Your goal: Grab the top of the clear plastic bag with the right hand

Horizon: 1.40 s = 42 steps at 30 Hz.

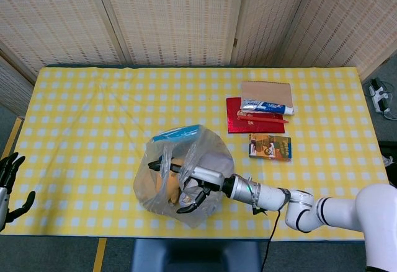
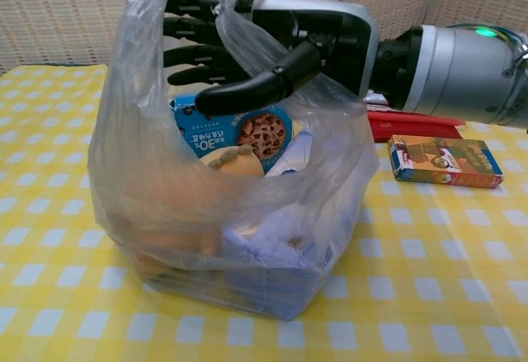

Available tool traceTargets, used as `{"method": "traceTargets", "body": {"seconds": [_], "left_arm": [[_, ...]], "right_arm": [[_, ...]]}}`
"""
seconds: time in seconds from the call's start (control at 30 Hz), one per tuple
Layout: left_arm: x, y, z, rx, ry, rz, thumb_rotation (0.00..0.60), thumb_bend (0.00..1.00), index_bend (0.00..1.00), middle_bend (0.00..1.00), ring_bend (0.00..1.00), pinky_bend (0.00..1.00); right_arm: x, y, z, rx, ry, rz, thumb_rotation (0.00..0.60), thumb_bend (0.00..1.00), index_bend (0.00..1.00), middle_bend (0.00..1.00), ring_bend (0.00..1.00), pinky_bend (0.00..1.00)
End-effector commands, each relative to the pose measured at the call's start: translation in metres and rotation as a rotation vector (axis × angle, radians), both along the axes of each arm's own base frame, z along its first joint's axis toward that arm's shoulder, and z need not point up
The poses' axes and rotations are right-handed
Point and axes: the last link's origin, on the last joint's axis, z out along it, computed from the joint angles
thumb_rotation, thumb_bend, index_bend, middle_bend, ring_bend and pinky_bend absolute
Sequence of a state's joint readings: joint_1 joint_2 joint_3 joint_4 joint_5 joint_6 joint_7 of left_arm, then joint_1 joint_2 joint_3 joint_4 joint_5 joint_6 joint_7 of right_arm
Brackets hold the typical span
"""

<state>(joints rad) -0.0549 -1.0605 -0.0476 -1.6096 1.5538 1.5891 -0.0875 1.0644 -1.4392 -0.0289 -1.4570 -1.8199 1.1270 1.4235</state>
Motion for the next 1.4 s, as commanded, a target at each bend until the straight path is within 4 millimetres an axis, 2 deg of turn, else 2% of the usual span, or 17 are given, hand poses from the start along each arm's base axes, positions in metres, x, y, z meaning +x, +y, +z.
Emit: {"method": "traceTargets", "body": {"seconds": [0.03,0.8,1.23,1.4], "left_arm": [[0.0,-0.001,0.001,0.004,-0.002,-0.001,0.6,0.43,0.05,0.06,0.02,0.0],[-0.002,-0.005,0.007,0.016,-0.019,-0.006,0.6,0.42,0.05,0.06,0.02,0.0],[-0.003,-0.005,0.008,0.018,-0.021,-0.002,0.6,0.43,0.05,0.06,0.02,0.0],[-0.003,-0.005,0.008,0.019,-0.02,-0.002,0.6,0.43,0.05,0.06,0.02,0.0]], "right_arm": [[0.005,-0.002,-0.004,0.018,-0.01,-0.007,0.6,0.24,0.0,0.04,0.06,0.0],[0.036,-0.014,-0.019,0.196,-0.158,-0.038,0.6,0.24,0.0,0.04,0.06,0.0],[0.038,-0.02,-0.004,0.24,-0.251,-0.049,0.6,0.24,0.0,0.04,0.07,0.0],[0.041,-0.026,-0.008,0.274,-0.272,-0.087,0.6,0.24,0.0,0.05,0.1,0.0]]}}
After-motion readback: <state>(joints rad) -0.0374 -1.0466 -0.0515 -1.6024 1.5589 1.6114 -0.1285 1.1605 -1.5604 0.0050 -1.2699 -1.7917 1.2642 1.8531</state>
